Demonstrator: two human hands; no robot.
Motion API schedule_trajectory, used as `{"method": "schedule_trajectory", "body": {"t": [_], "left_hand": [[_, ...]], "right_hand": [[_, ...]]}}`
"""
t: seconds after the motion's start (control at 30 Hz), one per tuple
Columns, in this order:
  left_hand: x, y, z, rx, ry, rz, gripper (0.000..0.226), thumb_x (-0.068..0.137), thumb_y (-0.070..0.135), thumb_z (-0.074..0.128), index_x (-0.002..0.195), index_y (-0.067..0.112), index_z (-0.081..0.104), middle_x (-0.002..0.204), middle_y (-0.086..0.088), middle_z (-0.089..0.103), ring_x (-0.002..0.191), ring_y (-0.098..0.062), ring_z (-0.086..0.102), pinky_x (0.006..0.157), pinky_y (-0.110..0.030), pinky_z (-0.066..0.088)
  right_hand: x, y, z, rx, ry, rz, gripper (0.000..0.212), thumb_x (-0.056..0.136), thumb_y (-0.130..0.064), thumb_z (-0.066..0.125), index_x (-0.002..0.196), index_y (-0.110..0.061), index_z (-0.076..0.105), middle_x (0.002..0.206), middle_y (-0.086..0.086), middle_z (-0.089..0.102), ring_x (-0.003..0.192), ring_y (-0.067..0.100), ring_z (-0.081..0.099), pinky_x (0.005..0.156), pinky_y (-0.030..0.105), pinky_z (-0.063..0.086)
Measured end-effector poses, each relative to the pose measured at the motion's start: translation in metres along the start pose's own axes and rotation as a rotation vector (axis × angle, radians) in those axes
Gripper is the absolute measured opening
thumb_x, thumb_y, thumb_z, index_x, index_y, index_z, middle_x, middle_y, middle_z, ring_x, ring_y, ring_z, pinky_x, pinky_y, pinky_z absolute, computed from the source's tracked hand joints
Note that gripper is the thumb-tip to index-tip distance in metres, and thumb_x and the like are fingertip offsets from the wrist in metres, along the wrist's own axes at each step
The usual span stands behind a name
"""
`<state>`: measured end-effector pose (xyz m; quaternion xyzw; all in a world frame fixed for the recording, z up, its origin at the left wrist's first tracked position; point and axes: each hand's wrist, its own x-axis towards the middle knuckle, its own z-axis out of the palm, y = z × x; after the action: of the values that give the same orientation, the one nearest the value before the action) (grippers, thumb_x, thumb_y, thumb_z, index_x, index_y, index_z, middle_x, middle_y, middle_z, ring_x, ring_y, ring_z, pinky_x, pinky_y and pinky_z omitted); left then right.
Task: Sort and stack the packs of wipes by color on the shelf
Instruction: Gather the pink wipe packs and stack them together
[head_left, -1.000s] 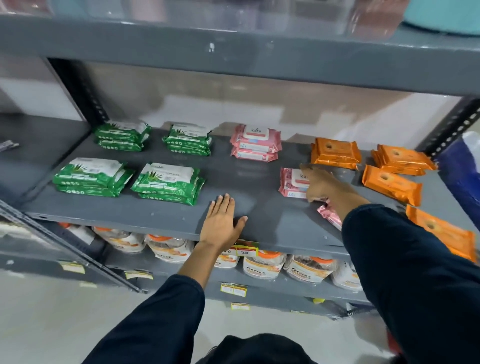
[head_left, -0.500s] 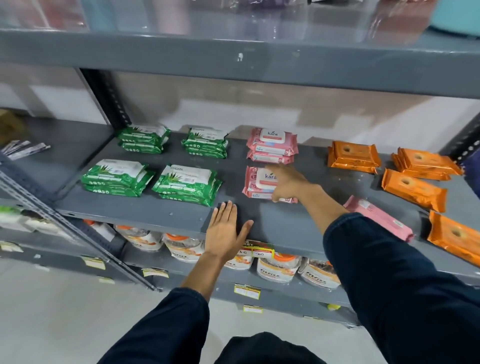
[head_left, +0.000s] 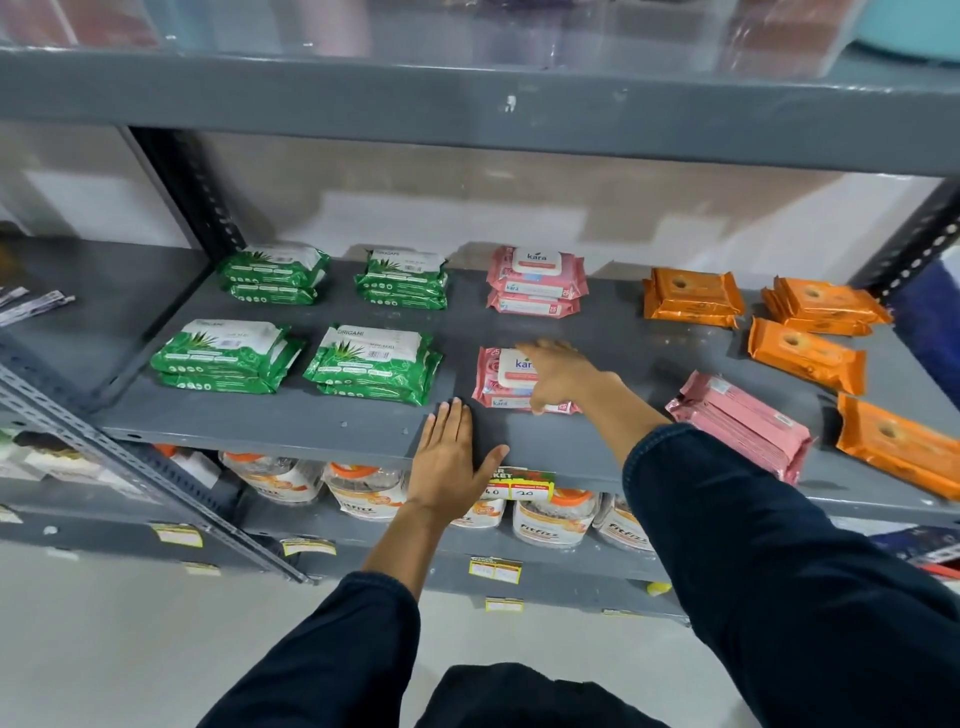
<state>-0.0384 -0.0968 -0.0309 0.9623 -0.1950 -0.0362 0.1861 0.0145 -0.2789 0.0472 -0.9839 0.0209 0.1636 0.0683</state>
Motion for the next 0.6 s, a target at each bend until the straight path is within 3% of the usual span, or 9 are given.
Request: {"method": "schedule_trajectory", "body": {"t": [0.17,0.27,0.43,0.6], "left_hand": [[0.000,-0.002,0.001,-0.005,0.005,0.022,0.081,0.091,0.060,0.029,0.148,0.007,0.008,0.159,-0.011,0.009,0.147,-0.024,0.004,0.118,-0.031,0.001],[-0.002,-0.001,0.001,0.023,0.039,0.028,0.086,0.088,0.065,0.017,0.148,0.006,0.001,0.159,-0.010,0.002,0.147,-0.022,-0.004,0.119,-0.032,-0.003],[-0.002,0.027,0.000,0.024,0.126,0.148,0.083,0.088,0.061,0.014,0.147,0.007,-0.007,0.158,-0.009,-0.008,0.142,-0.014,-0.016,0.117,-0.029,-0.014],[0.000,0.075,0.011,-0.014,0.020,0.399,0.086,0.083,0.065,0.000,0.148,0.009,-0.004,0.149,0.000,-0.020,0.141,-0.013,-0.018,0.117,-0.030,-0.012]], "right_hand": [[0.001,-0.001,0.003,-0.012,-0.016,0.024,0.115,0.071,-0.023,0.080,0.152,-0.021,0.000,0.162,0.007,0.007,0.149,0.031,0.007,0.119,0.054,0.009],[-0.008,0.007,0.000,0.111,0.039,0.038,0.116,0.072,-0.027,0.080,0.152,-0.018,-0.004,0.162,0.006,0.000,0.150,0.028,-0.003,0.120,0.052,0.002],[-0.034,0.037,-0.005,0.275,0.249,0.191,0.102,0.078,-0.027,0.073,0.152,-0.013,0.005,0.161,0.008,0.010,0.150,0.026,0.005,0.122,0.045,0.011],[-0.074,0.089,0.004,0.197,0.315,0.408,0.094,0.081,-0.030,0.071,0.152,-0.011,0.011,0.160,0.010,0.014,0.149,0.030,0.009,0.121,0.044,0.016]]}}
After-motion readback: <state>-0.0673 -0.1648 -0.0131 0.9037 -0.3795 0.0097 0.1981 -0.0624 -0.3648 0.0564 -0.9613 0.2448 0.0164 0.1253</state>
